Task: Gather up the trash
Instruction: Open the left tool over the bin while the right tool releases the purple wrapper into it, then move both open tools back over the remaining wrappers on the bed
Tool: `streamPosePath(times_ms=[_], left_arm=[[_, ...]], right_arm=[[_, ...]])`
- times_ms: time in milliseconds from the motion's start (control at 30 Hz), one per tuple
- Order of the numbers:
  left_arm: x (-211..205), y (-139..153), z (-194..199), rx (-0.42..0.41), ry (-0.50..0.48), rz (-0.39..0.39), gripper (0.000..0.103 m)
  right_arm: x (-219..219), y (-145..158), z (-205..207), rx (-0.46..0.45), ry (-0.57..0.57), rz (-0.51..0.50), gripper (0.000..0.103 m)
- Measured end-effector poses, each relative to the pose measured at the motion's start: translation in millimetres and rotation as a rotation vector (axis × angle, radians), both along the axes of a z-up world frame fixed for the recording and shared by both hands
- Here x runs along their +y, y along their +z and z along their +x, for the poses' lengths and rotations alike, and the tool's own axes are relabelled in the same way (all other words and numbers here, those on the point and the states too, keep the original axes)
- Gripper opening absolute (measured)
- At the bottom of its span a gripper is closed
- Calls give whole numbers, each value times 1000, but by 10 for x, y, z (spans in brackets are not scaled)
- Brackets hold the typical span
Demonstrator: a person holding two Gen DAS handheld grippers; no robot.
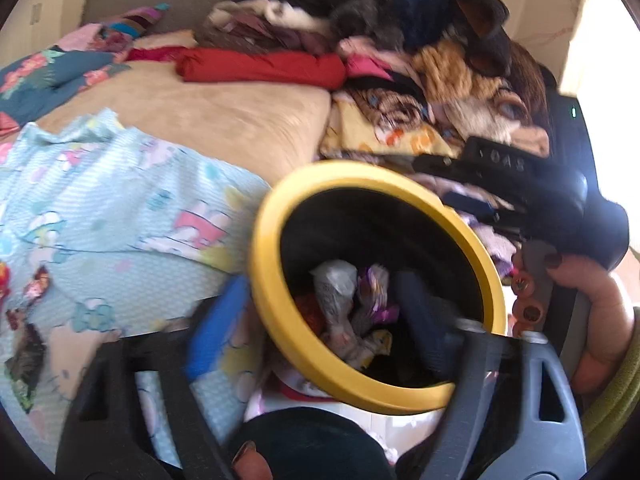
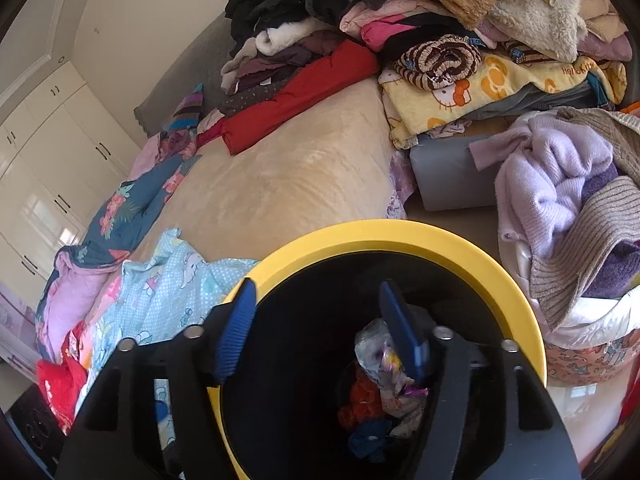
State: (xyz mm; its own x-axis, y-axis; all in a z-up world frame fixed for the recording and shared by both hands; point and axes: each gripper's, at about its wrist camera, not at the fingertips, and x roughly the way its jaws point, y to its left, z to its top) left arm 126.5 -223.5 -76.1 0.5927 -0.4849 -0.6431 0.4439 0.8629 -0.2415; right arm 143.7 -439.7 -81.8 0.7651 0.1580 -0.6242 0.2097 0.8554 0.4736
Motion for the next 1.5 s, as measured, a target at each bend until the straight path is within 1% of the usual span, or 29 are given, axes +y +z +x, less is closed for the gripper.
streamPosePath(times_ms=[67,133,200,300,533,800,967,1267,1500], left_arm=[[120,63,-29,-38,35,1,89],[196,116,-17,-57,59,1,92],[322,187,-17,-78,88,-8,92],[459,259,-30,-112,131,-1,92],[802,379,-47,-146,211,-23,92],[1061,508,-71,-181,273,-38,92],[1235,574,-80,-200,311,-35,92],[1525,608,-108,-216,365,-32,92],[1746,595,-112,-214,403,-30,92]], right_arm=[[52,32,-2,-6,7,-17,65],[105,65,-6,-19,16,-20,66],[174,116,-21,-38,24,-32,73],[289,191,-38,-68,43,-43,74],[661,339,-60,-121,120,-90,76],[1118,408,-87,-158,224,-123,78],[1297,413,-123,-165,256,-129,79],[1604,418,-170,-175,316,-152,79],[1903,394,-217,-173,377,-170,79]])
